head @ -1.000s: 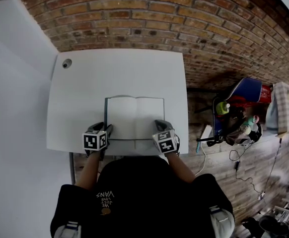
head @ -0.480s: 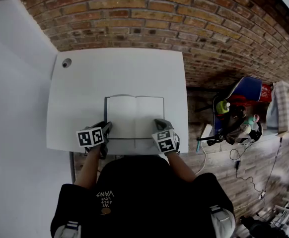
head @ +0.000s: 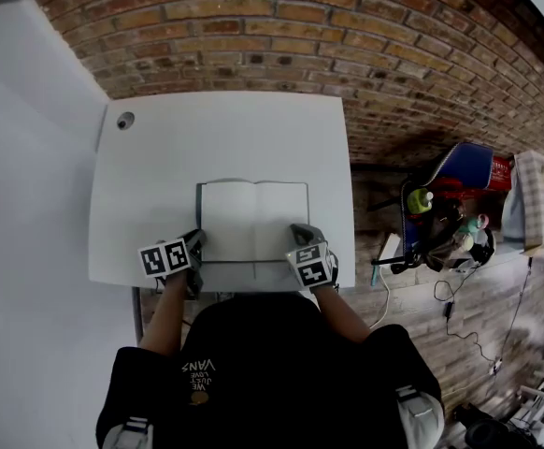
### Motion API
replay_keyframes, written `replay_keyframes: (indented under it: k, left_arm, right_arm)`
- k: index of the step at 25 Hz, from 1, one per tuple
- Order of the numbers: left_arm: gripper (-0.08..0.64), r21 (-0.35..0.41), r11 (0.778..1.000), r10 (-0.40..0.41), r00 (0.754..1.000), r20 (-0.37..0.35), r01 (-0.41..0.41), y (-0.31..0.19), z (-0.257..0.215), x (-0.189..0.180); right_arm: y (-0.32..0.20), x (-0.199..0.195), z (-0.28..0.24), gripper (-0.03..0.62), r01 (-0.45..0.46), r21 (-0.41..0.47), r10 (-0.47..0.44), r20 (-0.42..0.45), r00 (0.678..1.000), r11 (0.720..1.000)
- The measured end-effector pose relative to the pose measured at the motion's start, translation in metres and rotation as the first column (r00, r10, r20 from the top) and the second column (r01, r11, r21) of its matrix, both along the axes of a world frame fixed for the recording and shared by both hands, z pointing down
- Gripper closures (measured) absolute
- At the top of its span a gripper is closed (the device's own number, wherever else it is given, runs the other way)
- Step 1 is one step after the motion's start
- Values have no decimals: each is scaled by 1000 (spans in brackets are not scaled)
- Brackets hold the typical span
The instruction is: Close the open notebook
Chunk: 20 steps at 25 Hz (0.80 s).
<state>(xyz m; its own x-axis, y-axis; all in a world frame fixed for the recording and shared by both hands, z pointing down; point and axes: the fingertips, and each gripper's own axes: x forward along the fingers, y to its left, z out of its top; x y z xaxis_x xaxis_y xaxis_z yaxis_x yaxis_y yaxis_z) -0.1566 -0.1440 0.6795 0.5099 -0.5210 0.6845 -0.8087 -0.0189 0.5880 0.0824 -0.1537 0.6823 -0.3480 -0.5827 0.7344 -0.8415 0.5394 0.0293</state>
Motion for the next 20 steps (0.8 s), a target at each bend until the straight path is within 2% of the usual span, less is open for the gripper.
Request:
replay_keyframes:
  k: [6,10,20]
  left_arm:
    - [520,9,1000,-10,1000,-27,10,1,-6,0]
    - [522,23,1000,-9,998,-57,10,1,-14,0]
    - [528,107,994,-7,986,-167,25,3,-48,9]
  right_arm:
    - [1,-1,1,594,-8,-4,8,12,1000,1000]
    - [0,1,2,594,10,4,-10,-10,1000,1000]
    - [0,0,1,594,-10,8,10,4,1000,1000]
